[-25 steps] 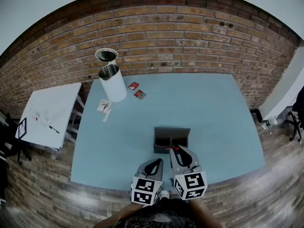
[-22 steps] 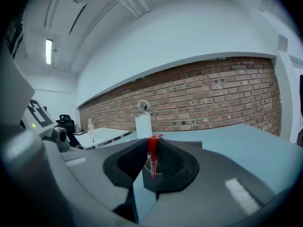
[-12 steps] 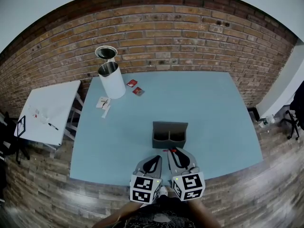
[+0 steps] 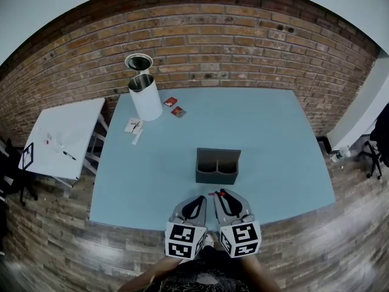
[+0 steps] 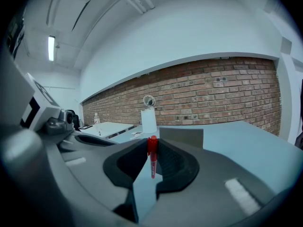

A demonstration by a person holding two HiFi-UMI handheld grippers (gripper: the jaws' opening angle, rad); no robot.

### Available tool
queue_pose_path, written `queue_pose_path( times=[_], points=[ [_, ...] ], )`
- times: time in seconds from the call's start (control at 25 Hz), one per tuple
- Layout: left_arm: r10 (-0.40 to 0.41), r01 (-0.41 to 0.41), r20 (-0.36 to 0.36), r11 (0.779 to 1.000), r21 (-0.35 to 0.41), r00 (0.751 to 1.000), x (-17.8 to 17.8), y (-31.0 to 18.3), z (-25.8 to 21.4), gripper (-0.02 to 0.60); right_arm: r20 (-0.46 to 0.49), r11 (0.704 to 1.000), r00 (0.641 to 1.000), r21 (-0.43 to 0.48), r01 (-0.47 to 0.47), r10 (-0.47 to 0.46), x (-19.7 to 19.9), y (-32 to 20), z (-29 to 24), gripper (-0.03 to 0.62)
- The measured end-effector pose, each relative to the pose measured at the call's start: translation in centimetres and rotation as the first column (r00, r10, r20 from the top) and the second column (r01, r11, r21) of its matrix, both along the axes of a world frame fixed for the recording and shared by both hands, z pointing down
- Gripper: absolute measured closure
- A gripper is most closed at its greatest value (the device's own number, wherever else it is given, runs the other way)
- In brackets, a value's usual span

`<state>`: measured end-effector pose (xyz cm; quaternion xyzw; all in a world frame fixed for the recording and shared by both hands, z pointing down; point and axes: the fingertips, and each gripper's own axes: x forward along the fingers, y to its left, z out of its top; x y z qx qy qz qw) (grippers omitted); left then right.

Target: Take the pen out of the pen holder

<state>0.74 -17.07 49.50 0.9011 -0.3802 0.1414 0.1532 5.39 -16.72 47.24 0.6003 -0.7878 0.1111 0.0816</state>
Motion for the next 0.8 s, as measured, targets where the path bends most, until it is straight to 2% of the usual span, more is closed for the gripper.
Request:
queue_pose_path(
  times=[0.8],
  points=[
    [0.017,-0.017,-0.013,1.0,0.007,1.0,-0.2,3.3,-0.4,0.588,-0.017,1.0,1.0,-0.018,-0.007,0.007,-0.5,3.7,0.4,0.531]
  ],
)
